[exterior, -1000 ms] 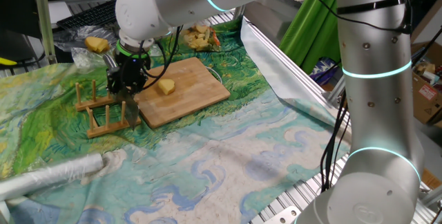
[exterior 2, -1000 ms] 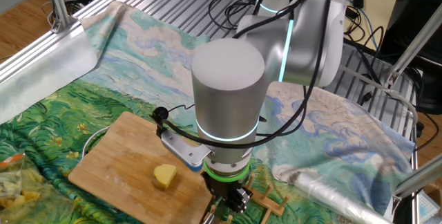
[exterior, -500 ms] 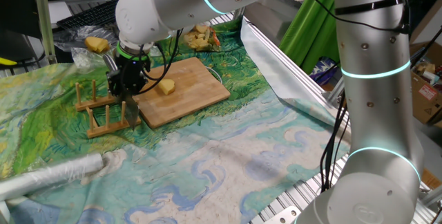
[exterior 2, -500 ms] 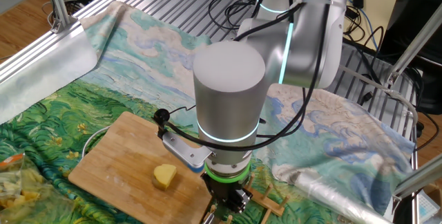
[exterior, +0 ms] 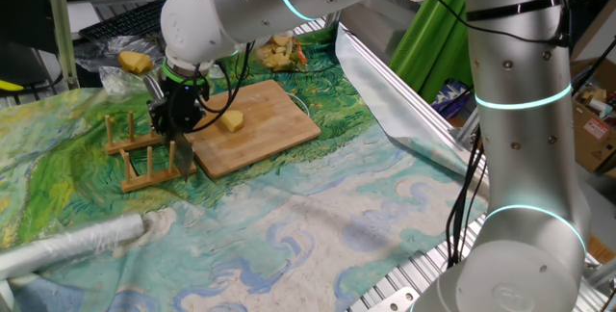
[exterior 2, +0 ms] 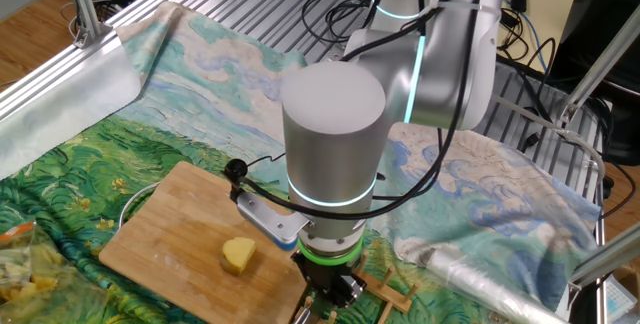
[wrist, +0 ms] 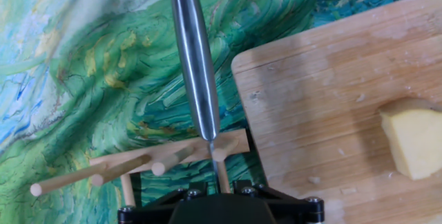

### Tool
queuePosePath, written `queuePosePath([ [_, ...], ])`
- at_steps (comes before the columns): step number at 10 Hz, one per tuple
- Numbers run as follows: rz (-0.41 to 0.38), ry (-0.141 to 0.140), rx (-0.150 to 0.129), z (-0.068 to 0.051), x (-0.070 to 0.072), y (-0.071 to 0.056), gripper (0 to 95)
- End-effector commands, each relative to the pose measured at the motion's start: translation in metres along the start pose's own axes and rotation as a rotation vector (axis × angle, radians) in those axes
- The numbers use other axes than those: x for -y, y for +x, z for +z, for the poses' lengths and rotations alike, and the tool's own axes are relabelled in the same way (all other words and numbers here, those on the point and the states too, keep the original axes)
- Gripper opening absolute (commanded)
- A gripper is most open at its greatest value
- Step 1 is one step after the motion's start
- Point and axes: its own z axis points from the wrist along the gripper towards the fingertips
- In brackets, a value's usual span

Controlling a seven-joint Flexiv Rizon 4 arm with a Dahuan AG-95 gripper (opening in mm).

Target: Chop the potatoes

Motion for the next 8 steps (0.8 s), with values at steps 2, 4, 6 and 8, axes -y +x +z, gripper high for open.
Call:
queuePosePath([
  [2,-0.006,0.001,0.005,-0.0002,-0.0018,0.0005,0.0],
  [4,-0.004,0.003,0.007,-0.0009,-0.0035,0.0013,0.0],
  [6,-0.01,0.006,0.01,-0.0015,-0.0048,0.0015,0.0],
  [8,-0.015,0.01,0.011,-0.0049,-0.0073,0.0013,0.0],
])
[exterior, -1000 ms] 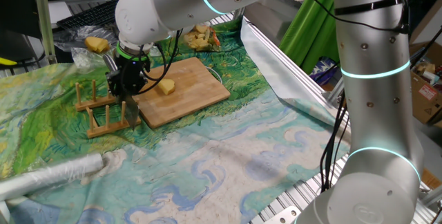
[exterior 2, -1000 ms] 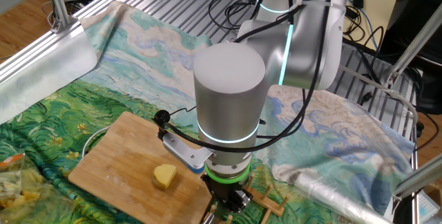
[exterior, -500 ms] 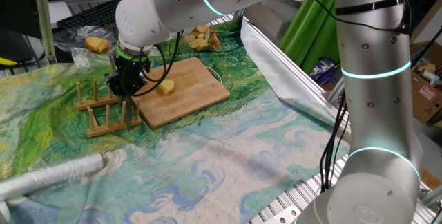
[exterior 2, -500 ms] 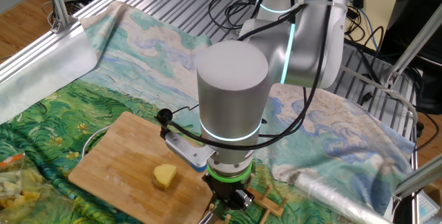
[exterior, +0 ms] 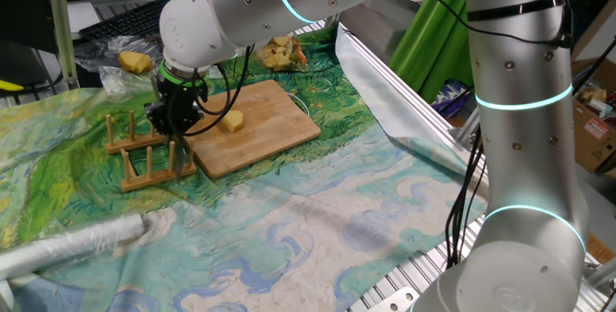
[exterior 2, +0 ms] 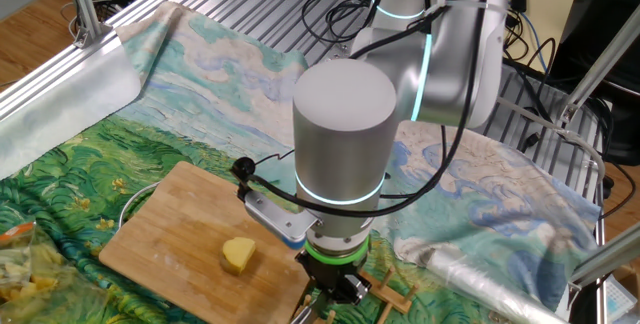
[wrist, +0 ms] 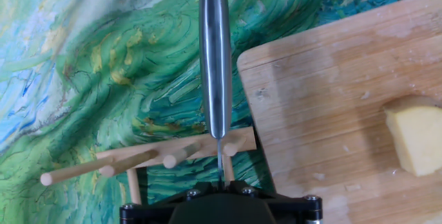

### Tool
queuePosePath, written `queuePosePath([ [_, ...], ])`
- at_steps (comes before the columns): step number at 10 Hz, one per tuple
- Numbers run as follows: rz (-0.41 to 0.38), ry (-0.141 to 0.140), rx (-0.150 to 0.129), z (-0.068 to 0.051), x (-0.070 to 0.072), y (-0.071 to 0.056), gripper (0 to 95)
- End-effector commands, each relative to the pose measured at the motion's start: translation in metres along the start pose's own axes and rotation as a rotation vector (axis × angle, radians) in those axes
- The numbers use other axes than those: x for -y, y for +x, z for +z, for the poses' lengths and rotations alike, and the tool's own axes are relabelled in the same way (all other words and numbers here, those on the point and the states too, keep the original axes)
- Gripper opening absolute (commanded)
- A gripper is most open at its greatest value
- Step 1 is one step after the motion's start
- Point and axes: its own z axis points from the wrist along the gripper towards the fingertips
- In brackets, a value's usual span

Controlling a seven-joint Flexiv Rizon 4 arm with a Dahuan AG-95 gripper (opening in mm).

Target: Chop the potatoes

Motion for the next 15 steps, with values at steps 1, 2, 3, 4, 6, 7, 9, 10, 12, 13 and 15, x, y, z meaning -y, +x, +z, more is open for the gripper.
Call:
queuePosePath([
  [1,0.002,0.006,-0.001,-0.007,-0.003,-0.001,0.0],
  [2,0.001,0.012,-0.001,-0.011,-0.005,-0.001,0.0],
  [3,-0.01,0.038,0.001,-0.018,-0.006,-0.003,0.0],
  [4,-0.015,0.056,0.001,-0.026,-0.007,-0.004,0.0],
  [6,-0.005,0.074,0.002,-0.044,-0.008,-0.003,0.0],
  [7,-0.004,0.08,-0.002,-0.056,-0.007,-0.001,0.0],
  [9,0.006,0.08,-0.009,-0.076,-0.004,0.002,0.0],
  [10,0.006,0.08,-0.009,-0.076,-0.004,0.002,0.0],
  [12,-0.002,0.084,-0.03,-0.105,0.0,0.002,0.0],
  [13,-0.01,0.086,-0.036,-0.115,0.003,-0.001,0.0],
  [15,-0.03,0.095,-0.052,-0.131,0.01,-0.006,0.0],
])
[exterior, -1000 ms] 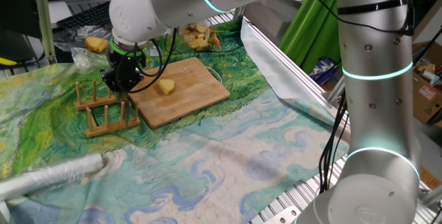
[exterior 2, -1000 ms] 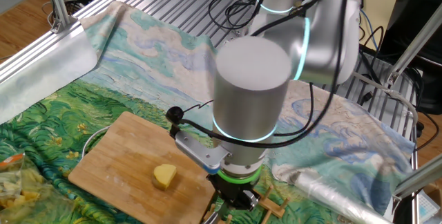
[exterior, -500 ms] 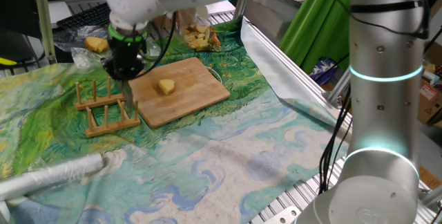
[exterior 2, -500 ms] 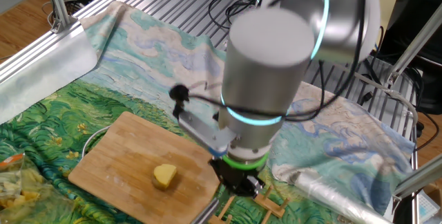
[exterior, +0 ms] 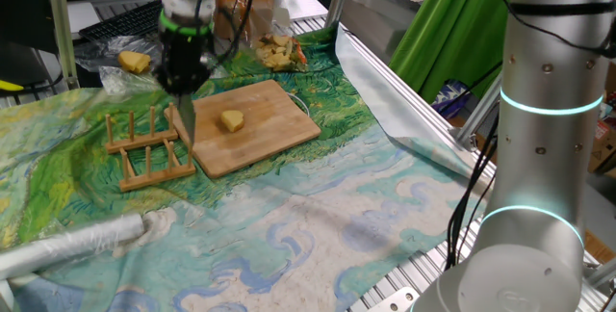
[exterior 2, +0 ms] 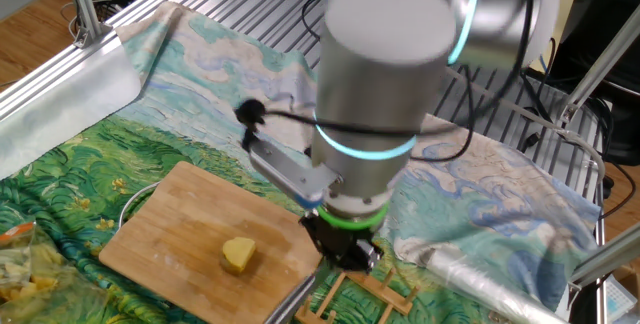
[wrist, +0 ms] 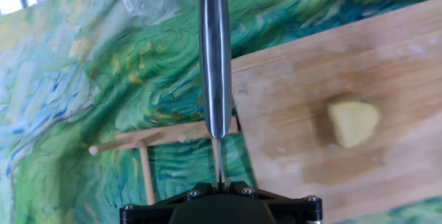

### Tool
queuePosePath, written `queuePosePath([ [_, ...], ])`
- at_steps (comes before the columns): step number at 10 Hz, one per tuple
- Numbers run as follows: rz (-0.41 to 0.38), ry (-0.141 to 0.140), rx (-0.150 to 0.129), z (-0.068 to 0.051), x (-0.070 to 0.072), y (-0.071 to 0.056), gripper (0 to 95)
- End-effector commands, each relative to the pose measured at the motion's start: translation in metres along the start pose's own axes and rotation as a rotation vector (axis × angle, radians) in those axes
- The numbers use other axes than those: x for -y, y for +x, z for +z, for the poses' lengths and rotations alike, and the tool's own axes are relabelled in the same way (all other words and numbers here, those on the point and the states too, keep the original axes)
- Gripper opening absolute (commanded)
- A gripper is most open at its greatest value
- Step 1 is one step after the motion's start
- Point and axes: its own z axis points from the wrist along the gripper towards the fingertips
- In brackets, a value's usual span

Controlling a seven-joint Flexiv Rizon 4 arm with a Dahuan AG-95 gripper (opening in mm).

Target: Chop the potatoes

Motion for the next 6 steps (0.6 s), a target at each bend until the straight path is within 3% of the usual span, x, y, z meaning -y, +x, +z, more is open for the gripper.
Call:
queuePosePath([
  [1,-0.029,0.015,-0.007,-0.013,0.009,-0.004,0.0],
  [2,-0.045,0.026,-0.002,-0.013,0.013,-0.006,0.0],
  [6,-0.132,0.021,0.003,-0.007,0.049,-0.021,0.0],
])
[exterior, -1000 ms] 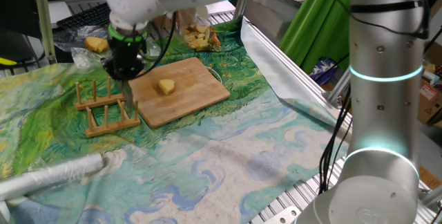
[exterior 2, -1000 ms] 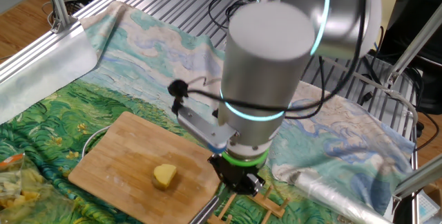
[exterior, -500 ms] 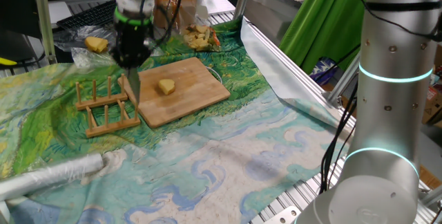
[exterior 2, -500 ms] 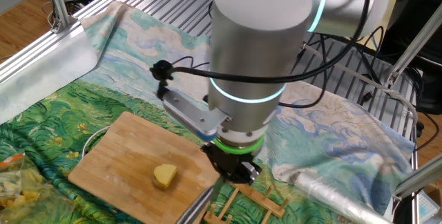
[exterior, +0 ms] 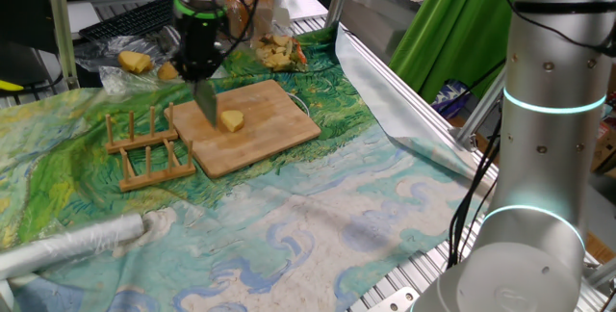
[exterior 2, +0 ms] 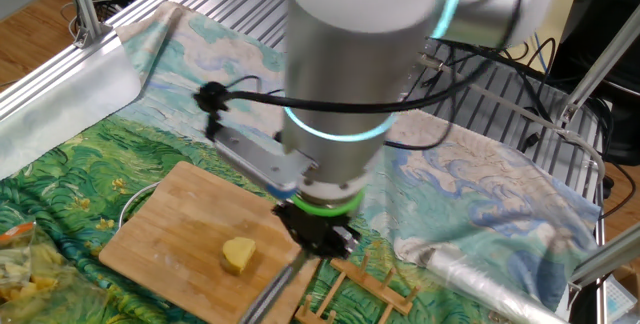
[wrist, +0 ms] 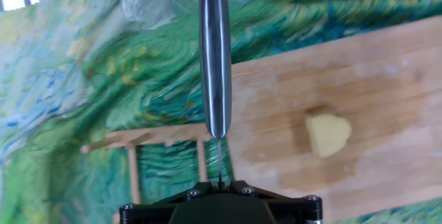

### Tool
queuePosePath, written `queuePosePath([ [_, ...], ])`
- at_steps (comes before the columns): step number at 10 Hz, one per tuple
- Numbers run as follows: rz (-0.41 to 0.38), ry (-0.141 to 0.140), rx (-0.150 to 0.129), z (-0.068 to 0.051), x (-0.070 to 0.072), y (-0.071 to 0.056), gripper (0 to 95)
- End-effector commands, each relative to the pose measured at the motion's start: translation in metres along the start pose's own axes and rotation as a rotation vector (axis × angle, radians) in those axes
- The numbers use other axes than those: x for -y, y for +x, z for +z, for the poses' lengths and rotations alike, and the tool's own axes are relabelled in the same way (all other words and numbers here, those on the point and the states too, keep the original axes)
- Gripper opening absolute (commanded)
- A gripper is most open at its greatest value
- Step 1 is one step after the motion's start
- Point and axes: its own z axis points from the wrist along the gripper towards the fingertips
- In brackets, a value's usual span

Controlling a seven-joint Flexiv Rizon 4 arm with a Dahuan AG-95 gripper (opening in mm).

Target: Chop the potatoes

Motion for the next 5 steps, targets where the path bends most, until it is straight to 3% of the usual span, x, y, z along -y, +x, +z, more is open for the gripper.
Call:
queuePosePath([
  [1,-0.062,-0.003,0.005,0.01,0.025,-0.01,0.0],
  [5,-0.138,-0.011,0.018,0.028,0.061,-0.017,0.0],
])
